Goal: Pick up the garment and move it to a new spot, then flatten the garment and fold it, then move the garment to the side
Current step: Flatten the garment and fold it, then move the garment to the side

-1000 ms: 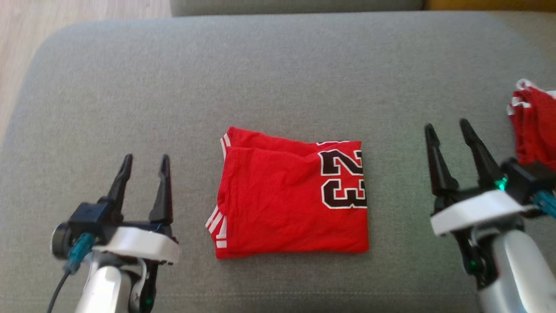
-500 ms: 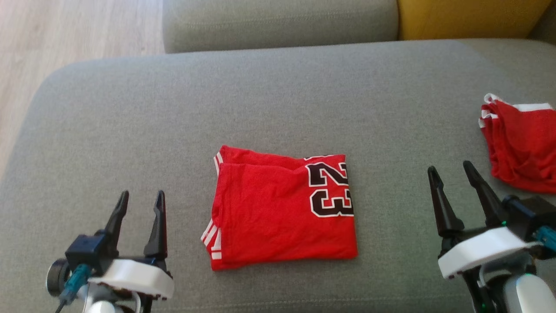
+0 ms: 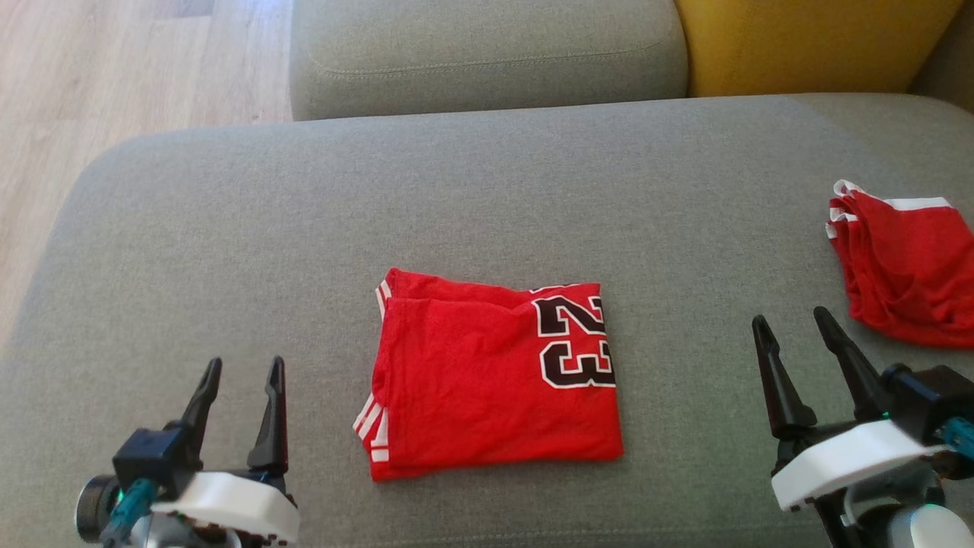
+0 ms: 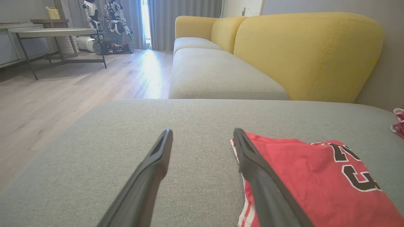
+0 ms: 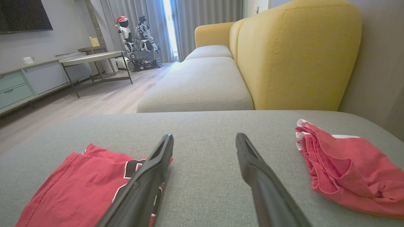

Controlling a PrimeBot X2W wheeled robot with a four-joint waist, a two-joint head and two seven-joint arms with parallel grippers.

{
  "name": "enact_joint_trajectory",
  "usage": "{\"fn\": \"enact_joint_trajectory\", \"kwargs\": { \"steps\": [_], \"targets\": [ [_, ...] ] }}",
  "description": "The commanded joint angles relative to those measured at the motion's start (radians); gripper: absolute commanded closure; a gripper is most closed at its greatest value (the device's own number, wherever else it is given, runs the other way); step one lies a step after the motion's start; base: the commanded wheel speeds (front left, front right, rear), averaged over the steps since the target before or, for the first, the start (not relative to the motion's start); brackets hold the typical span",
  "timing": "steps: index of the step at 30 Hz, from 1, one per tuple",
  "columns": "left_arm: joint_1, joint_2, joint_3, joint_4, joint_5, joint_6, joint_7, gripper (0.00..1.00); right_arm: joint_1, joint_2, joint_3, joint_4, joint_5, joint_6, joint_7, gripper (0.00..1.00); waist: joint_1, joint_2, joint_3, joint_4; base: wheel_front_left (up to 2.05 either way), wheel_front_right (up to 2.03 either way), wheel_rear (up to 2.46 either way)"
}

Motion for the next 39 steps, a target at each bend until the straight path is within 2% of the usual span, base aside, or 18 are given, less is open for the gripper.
{"fn": "enact_joint_trajectory", "kwargs": {
  "steps": [1,19,31,39],
  "targets": [
    [-0.028,0.023,0.035,-0.037,-0.001,0.011,-0.002,0.0,-0.027,-0.004,0.016,-0.042,-0.01,0.003,0.002,0.0,0.0,0.0,0.0,0.001,0.0,0.0,0.0],
    [-0.028,0.044,0.028,-0.067,0.008,0.035,0.015,0.0,-0.033,-0.005,0.01,-0.038,-0.014,0.003,0.012,0.0,0.0,0.0,0.004,0.004,0.0,0.0,0.0],
    [-0.039,0.052,0.013,-0.072,0.005,0.035,0.014,0.0,-0.032,-0.01,0.004,-0.036,-0.02,0.003,0.013,0.0,0.0,0.0,0.014,0.012,0.0,0.0,0.0],
    [-0.106,0.052,-0.009,-0.082,0.012,0.024,0.008,0.0,-0.063,-0.019,0.02,0.02,-0.014,0.003,0.025,0.0,0.0,0.0,0.088,0.052,0.0,0.0,0.0]
  ]
}}
